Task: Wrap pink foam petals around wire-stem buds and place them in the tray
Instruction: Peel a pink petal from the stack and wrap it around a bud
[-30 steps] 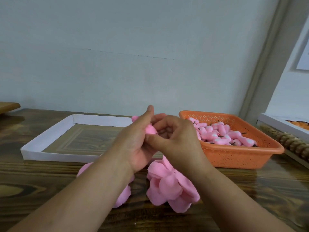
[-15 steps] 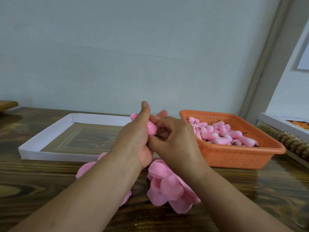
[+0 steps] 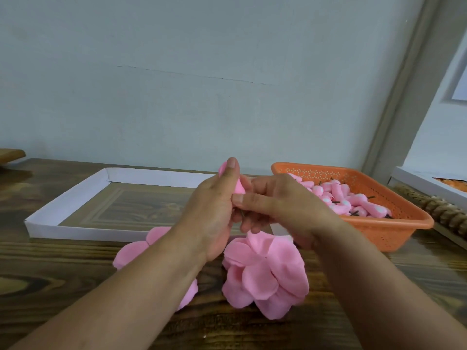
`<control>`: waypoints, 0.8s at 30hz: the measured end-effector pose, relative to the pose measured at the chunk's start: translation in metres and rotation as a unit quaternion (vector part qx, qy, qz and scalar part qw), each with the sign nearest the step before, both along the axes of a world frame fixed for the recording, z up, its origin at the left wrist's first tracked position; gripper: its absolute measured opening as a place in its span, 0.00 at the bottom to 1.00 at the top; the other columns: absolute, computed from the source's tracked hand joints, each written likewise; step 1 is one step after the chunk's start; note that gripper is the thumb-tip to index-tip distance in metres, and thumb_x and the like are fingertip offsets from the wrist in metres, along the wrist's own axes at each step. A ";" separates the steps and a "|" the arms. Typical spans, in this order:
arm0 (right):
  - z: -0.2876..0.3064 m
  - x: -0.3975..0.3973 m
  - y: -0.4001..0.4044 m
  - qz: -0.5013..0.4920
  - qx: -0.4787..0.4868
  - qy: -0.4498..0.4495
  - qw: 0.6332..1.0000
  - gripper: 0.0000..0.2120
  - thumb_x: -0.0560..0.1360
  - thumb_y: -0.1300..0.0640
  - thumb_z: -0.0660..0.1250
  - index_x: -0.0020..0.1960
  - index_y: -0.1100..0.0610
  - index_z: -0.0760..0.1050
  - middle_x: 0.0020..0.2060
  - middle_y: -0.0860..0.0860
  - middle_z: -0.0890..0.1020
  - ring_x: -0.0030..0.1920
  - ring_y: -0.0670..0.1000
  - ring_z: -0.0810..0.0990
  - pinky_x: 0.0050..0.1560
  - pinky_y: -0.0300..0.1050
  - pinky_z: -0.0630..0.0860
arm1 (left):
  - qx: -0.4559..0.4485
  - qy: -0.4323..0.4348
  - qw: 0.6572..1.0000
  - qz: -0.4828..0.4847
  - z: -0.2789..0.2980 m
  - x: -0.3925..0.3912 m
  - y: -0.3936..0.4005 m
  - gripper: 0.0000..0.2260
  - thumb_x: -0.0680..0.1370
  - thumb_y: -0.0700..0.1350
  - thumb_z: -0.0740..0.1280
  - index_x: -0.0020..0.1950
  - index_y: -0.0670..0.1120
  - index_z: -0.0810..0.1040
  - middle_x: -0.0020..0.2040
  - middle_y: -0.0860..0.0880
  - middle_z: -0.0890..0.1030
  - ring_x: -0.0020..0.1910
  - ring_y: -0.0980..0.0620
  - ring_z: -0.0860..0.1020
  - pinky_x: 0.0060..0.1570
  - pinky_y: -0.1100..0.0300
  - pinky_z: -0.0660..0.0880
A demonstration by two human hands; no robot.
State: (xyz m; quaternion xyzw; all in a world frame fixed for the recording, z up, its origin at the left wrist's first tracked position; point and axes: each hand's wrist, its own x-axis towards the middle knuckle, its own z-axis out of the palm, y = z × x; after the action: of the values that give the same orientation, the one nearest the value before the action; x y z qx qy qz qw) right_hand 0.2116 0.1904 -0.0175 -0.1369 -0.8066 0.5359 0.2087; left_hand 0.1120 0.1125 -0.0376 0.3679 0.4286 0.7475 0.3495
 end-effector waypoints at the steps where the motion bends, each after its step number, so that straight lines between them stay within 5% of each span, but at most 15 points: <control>1: 0.004 0.004 0.006 -0.005 0.057 -0.025 0.998 0.08 0.71 0.58 0.71 0.40 0.64 0.81 0.34 0.53 0.83 0.32 0.48 0.79 0.34 0.39 0.75 | 0.002 0.005 1.000 0.006 -0.001 0.000 0.001 0.19 0.73 0.59 0.61 0.32 0.46 0.76 0.32 0.43 0.76 0.30 0.45 0.72 0.34 0.55 0.71; 5: 0.004 0.013 0.027 -0.069 0.227 -0.090 0.967 0.04 0.68 0.67 0.71 0.40 0.60 0.82 0.32 0.49 0.82 0.33 0.42 0.76 0.35 0.35 0.70 | 0.000 0.014 1.000 0.008 -0.003 -0.002 0.003 0.24 0.82 0.54 0.55 0.31 0.48 0.79 0.44 0.45 0.86 0.47 0.46 0.83 0.48 0.55 0.77; 7: -0.003 0.013 0.030 -0.078 0.287 -0.148 0.943 0.08 0.69 0.68 0.69 0.42 0.57 0.82 0.32 0.46 0.80 0.32 0.41 0.74 0.33 0.31 0.69 | -0.012 -0.006 1.000 0.009 -0.004 -0.002 0.003 0.20 0.82 0.53 0.55 0.35 0.45 0.73 0.40 0.45 0.85 0.43 0.48 0.84 0.41 0.58 0.80; 10: -0.014 0.011 0.031 -0.045 0.337 -0.207 0.917 0.14 0.71 0.66 0.66 0.40 0.46 0.76 0.37 0.42 0.75 0.47 0.51 0.77 0.50 0.43 0.73 | -0.026 -0.014 0.999 0.022 -0.007 -0.001 0.001 0.18 0.82 0.53 0.55 0.37 0.43 0.70 0.30 0.47 0.82 0.32 0.50 0.83 0.32 0.59 0.80; 12: -0.020 0.007 0.030 -0.025 0.366 -0.227 0.902 0.13 0.72 0.65 0.65 0.47 0.48 0.80 0.41 0.41 0.73 0.51 0.50 0.75 0.56 0.45 0.71 | -0.040 -0.005 0.998 0.046 -0.009 -0.003 -0.001 0.18 0.82 0.53 0.55 0.38 0.43 0.71 0.26 0.50 0.78 0.25 0.53 0.78 0.27 0.60 0.78; 14: -0.025 0.002 0.029 -0.028 0.391 -0.231 0.890 0.13 0.72 0.64 0.66 0.53 0.53 0.81 0.44 0.44 0.74 0.48 0.48 0.75 0.50 0.38 0.70 | -0.056 -0.003 0.996 0.067 -0.011 -0.006 -0.003 0.18 0.82 0.53 0.57 0.37 0.43 0.71 0.25 0.51 0.75 0.22 0.56 0.73 0.24 0.62 0.74; 19: -0.025 0.000 0.027 -0.055 0.368 -0.196 0.907 0.06 0.70 0.66 0.66 0.38 0.57 0.78 0.39 0.50 0.80 0.42 0.49 0.77 0.46 0.41 0.73 | -0.076 -0.016 0.993 0.084 -0.013 -0.012 -0.006 0.18 0.81 0.54 0.58 0.36 0.45 0.70 0.25 0.52 0.73 0.20 0.58 0.65 0.20 0.66 0.64; 24: -0.022 0.002 0.024 -0.025 0.347 -0.188 0.918 0.10 0.71 0.67 0.63 0.48 0.58 0.79 0.40 0.46 0.78 0.40 0.43 0.74 0.41 0.31 0.70 | -0.074 -0.001 0.994 0.075 -0.012 -0.012 -0.007 0.18 0.81 0.53 0.58 0.36 0.45 0.70 0.25 0.52 0.72 0.19 0.58 0.63 0.19 0.68 0.59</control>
State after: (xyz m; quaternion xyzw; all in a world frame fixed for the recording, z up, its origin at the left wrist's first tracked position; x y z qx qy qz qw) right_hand 0.2136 0.2142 -0.0398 -0.1746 -0.9626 0.1813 0.1007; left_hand 0.1001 0.1057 -0.0500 0.3071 0.5089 0.7382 0.3192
